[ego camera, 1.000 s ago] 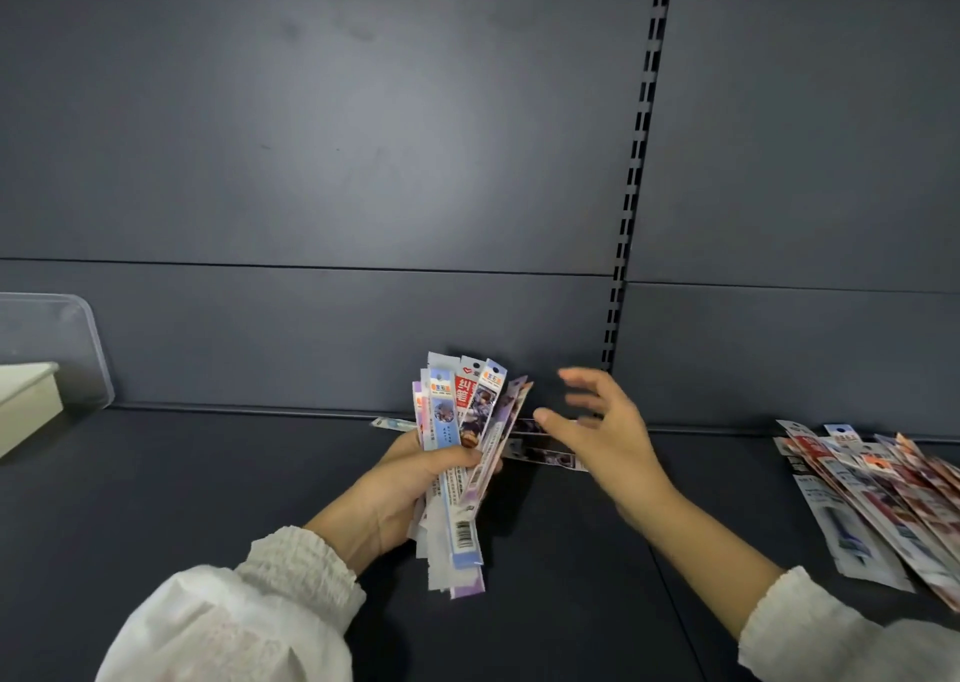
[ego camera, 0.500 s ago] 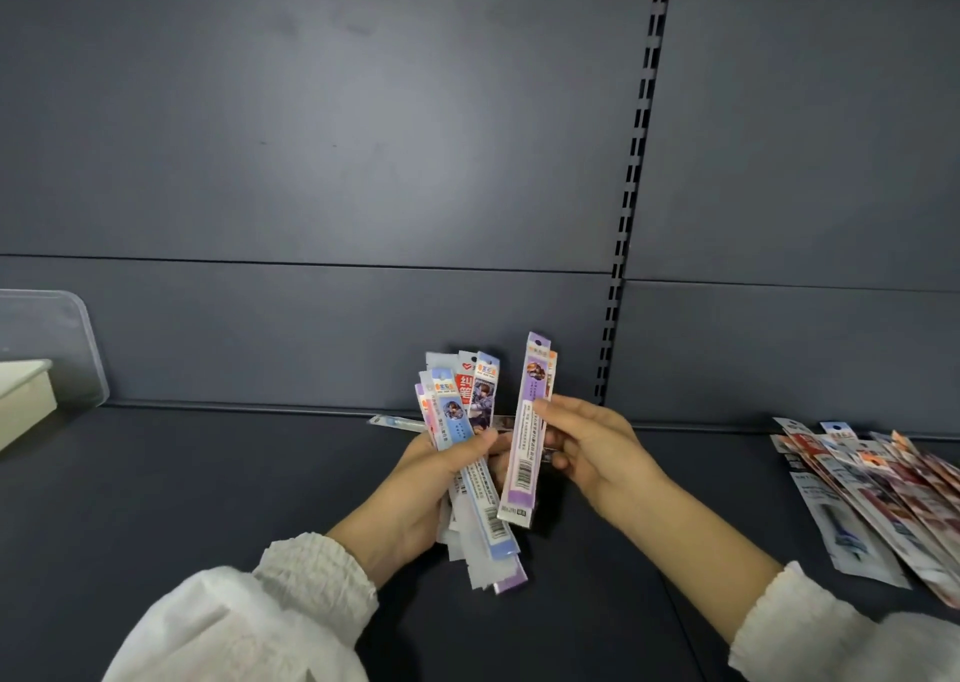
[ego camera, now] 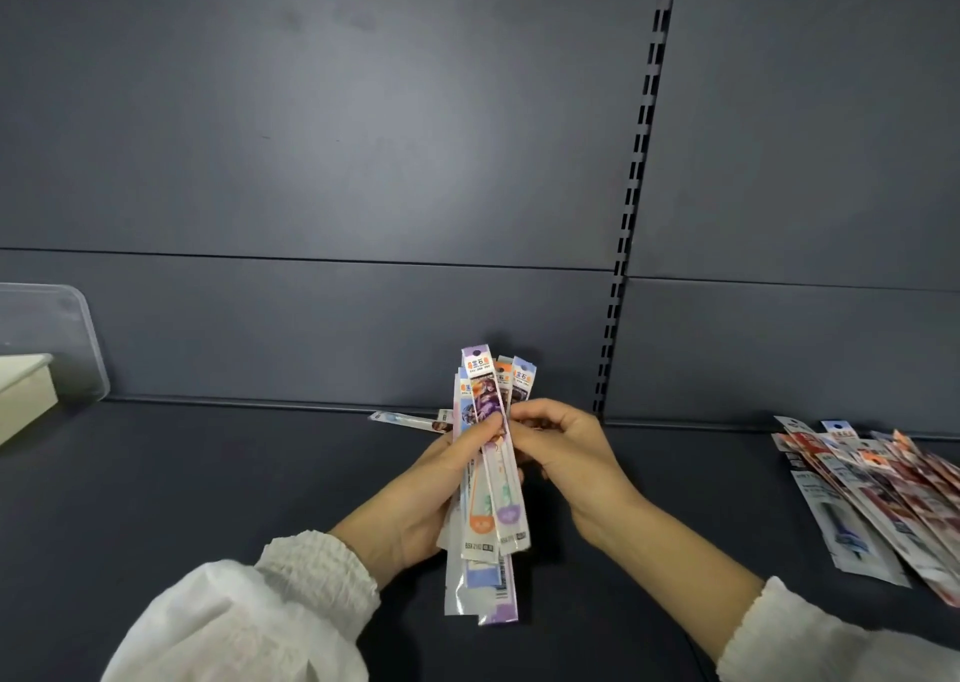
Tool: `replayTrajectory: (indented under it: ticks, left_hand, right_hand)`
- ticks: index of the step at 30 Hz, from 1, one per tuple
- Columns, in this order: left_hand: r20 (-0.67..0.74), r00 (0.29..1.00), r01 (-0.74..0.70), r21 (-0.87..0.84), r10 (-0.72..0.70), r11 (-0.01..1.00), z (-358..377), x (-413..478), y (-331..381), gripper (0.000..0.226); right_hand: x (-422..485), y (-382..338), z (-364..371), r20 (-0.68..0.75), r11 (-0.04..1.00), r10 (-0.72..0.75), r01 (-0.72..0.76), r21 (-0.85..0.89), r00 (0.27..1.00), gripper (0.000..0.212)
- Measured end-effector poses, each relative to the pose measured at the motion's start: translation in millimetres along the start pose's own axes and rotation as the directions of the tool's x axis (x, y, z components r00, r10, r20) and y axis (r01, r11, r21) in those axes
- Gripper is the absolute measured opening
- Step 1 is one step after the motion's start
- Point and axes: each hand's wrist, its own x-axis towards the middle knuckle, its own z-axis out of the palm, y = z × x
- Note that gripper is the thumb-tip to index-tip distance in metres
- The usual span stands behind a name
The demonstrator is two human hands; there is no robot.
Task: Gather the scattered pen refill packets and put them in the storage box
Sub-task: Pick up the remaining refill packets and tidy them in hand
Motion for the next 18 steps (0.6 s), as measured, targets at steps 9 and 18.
replayTrajectory:
  ticks: [9, 18]
  left_hand:
    - [0.058, 0.998, 0.042, -0.39, -0.021, 0.92, -16.5, 2.3, 8.1, 0.025]
    - [0.01, 0.987, -0.132, -0.505, 0.158, 0.853, -36.1, 14.6, 18.2, 0.016]
  right_hand:
    - [21.7, -6.6, -28.2, -0.101, 0.992, -0.085, 0.074, -0.102, 0.991, 0.01]
    - [52.0, 33.6, -77.6, 0.117, 0.403, -0.087, 0.143, -0.904, 0.989, 0.047]
